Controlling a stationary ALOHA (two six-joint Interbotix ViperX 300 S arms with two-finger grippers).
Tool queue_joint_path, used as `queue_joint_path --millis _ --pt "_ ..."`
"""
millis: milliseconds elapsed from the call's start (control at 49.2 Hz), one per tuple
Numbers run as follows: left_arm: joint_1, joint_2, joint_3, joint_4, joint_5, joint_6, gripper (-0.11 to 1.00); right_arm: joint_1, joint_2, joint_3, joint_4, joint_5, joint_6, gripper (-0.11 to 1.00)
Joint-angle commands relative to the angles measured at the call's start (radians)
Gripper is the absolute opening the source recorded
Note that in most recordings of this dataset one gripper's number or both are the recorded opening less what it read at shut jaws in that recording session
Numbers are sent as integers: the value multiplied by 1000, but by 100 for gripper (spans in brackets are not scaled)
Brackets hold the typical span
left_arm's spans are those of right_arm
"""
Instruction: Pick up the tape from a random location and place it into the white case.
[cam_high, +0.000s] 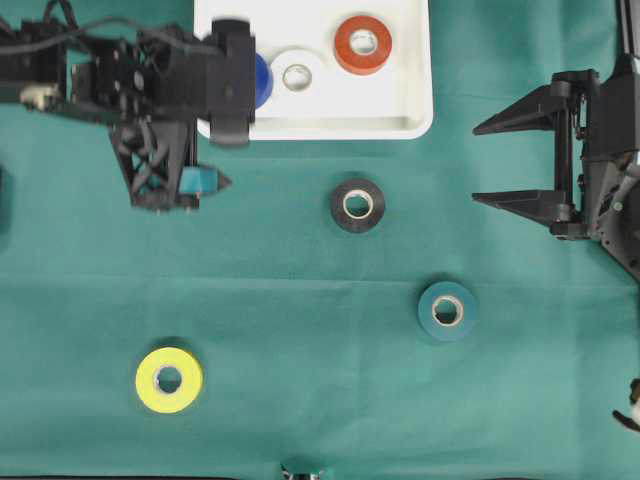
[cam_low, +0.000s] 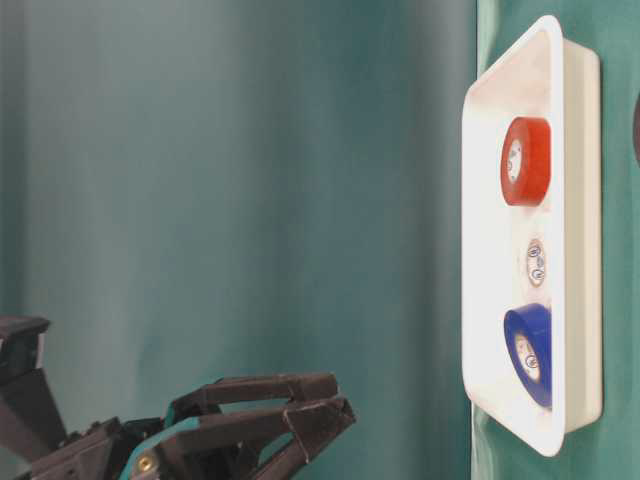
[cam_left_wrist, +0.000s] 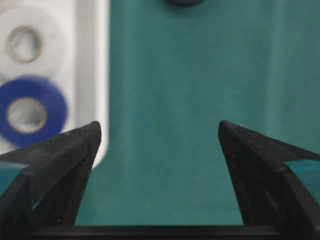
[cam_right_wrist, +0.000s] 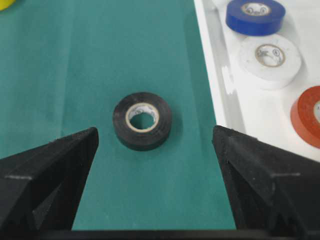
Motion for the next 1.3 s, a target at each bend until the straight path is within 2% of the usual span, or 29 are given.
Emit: queue_joint_path --millis 0,488,894,1056,1280 --pt "-28 -29 -6 -3 -32 -2 96 -2 6 -29 -3 -8 -2 88" --pt "-15 -118 66 -3 -72 2 96 -2 6 -37 -3 -5 0 88" --pt "-15 -383 279 -3 -337 -2 96 -2 6 -43 -3 -3 -2 88" --pt "-15 -474 347 -6 -379 -3 96 -2 5 -41 -5 -3 -5 88" --pt "-15 -525 420 -11 -414 -5 96 -2 3 -43 -3 -8 -5 88"
